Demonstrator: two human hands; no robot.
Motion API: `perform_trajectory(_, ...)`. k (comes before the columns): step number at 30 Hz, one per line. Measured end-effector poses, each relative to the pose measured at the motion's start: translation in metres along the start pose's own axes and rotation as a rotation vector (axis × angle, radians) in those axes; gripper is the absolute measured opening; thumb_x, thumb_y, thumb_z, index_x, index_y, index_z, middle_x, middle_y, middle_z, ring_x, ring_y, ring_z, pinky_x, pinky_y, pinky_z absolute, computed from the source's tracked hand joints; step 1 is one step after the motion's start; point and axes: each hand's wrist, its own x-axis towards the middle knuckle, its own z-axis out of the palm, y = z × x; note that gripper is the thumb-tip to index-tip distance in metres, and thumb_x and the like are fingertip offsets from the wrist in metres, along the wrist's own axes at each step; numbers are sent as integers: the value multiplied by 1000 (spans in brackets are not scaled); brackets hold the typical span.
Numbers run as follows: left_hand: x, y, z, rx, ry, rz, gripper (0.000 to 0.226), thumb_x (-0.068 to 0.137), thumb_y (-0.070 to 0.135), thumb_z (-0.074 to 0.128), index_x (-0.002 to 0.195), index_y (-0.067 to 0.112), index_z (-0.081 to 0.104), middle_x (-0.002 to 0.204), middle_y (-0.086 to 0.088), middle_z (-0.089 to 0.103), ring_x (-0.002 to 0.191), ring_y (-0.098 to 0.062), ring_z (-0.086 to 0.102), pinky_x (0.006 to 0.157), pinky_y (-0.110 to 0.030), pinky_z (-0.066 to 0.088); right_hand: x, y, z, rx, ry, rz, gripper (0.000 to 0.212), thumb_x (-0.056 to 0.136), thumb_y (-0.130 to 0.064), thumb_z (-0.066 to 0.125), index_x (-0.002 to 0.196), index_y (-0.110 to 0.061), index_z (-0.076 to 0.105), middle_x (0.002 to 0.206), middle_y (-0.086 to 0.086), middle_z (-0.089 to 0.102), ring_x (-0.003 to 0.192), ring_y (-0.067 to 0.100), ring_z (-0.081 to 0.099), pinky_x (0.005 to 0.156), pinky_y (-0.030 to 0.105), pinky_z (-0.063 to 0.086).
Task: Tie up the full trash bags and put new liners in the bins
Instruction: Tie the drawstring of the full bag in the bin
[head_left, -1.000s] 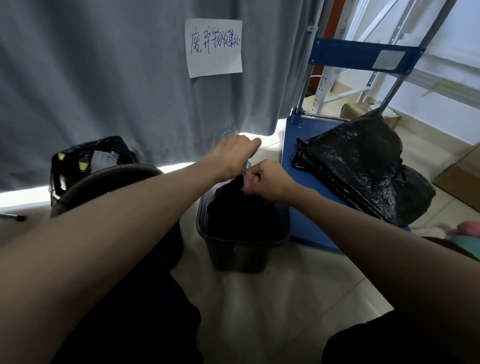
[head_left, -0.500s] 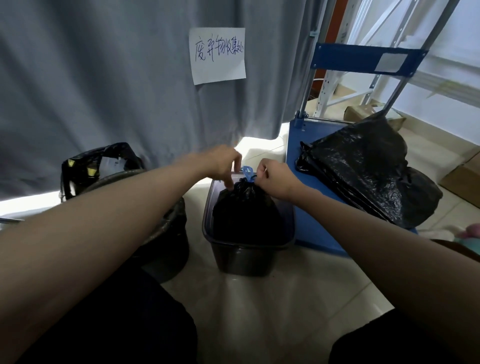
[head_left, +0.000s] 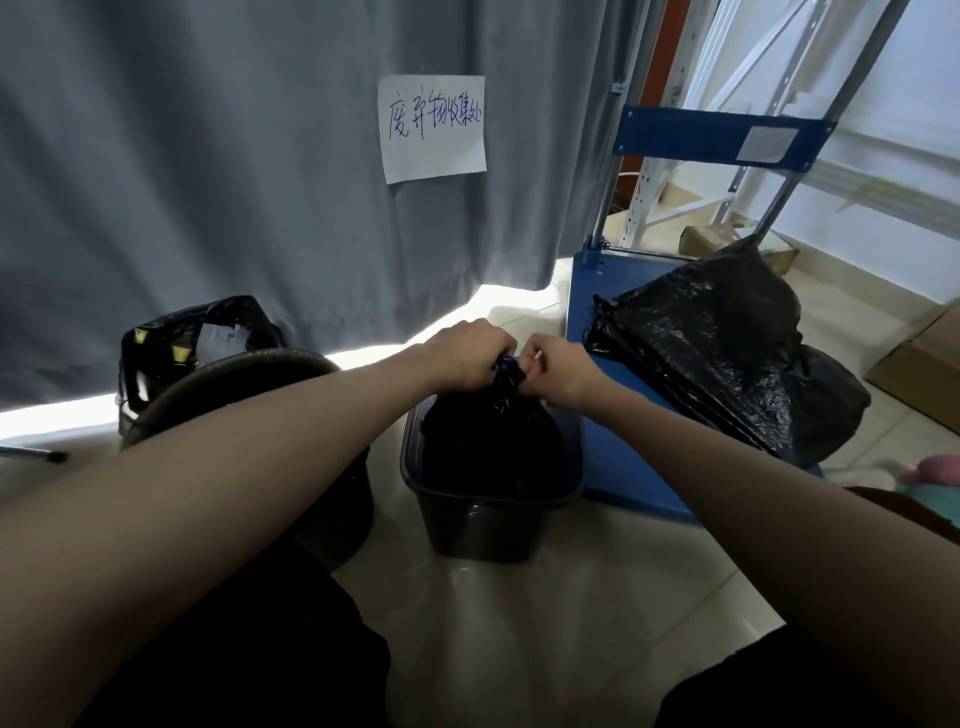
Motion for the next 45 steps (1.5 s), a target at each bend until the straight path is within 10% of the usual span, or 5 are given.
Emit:
perform_trajectory(5,4,7,-19,-25,182,-7,18,76,5,53,72,22,46,81,-8,56,73,-28,50,58,-32,33,-2,17,-2,-140,-55,53,34,78,-10,70,99,-12,43,101,17,61,90,31,57,78,39,48)
perform_trajectory(10,4,9,-55,-138,370,-20,14,74,8,50,78,20,46,87,-10,61,85,-37,56,66,-41,46,-2,1,-15,104,126,-47,49,81,-20,68,124,-21,46,68,0,54,60,13,51,61,28,43)
perform_trajectory(17,3,12,-92,-326,772,14,19,79,8,47,95,15,54,95,2,56,91,-24,53,78,-37,44,-3,-46,-33,290,455,-174,23,76,-53,50,89,-35,58,84,2,56,75,12,55,69,38,45)
perform_trajectory(25,6,6,-133,-446,975,5,23,81,12,56,103,19,59,99,8,60,86,-5,49,79,-17,38,17,-88,-74,251,625,-156,21,91,-15,56,107,-18,69,94,0,68,91,20,65,80,32,51)
perform_trajectory(45,109,-94,-179,-295,730,-278,4,77,20,50,78,17,48,92,-12,64,87,-33,59,69,-39,47,178,-149,-94,309,597,-71,44,92,1,38,120,-16,67,111,11,69,102,27,63,87,30,50)
